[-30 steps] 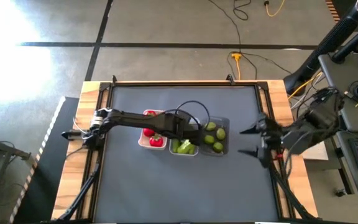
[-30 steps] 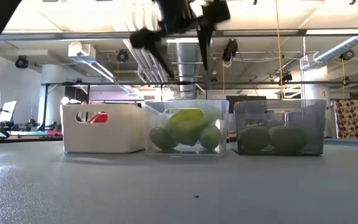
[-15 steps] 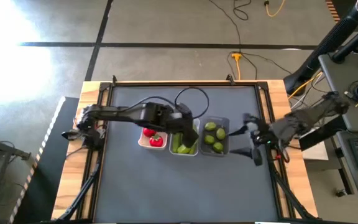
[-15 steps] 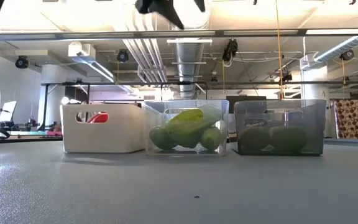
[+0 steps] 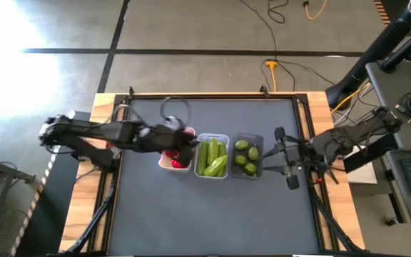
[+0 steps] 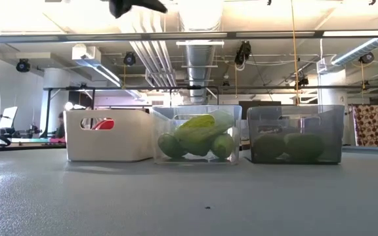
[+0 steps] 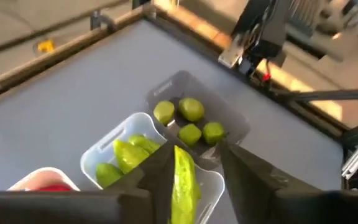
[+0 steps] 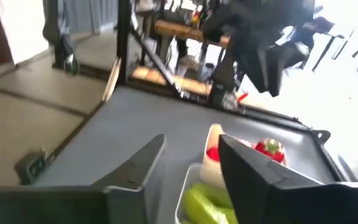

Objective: Sort produce into baskets
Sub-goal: Return to Home Position

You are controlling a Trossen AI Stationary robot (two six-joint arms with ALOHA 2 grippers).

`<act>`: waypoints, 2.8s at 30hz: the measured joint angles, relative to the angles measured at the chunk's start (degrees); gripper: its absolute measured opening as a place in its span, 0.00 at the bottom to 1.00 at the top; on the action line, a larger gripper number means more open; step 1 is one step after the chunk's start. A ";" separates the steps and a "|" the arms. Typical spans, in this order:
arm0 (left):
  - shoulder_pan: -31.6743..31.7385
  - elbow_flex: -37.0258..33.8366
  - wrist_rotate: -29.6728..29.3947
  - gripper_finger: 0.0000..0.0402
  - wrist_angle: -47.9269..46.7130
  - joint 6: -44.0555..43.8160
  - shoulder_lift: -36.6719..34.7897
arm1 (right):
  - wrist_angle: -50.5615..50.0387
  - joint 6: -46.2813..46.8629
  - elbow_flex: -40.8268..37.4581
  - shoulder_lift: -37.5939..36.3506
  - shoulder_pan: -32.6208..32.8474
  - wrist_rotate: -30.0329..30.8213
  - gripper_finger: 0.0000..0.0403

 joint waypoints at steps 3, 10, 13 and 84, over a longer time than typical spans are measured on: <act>0.02 -8.18 -2.07 0.21 5.91 2.98 -8.31 | 2.71 -2.42 -0.25 -0.42 0.00 0.07 0.25; 0.07 -24.11 -3.34 0.02 8.66 9.35 -28.75 | 4.27 -4.55 -3.37 -5.22 -6.87 -3.20 0.04; 0.09 -28.36 -3.47 0.02 3.03 9.57 -36.40 | 4.06 -2.86 -4.67 -7.74 -9.03 -1.76 0.03; 0.83 -75.86 20.96 0.07 34.58 27.88 -76.33 | 18.04 3.08 -52.41 -41.15 -16.89 -9.20 0.03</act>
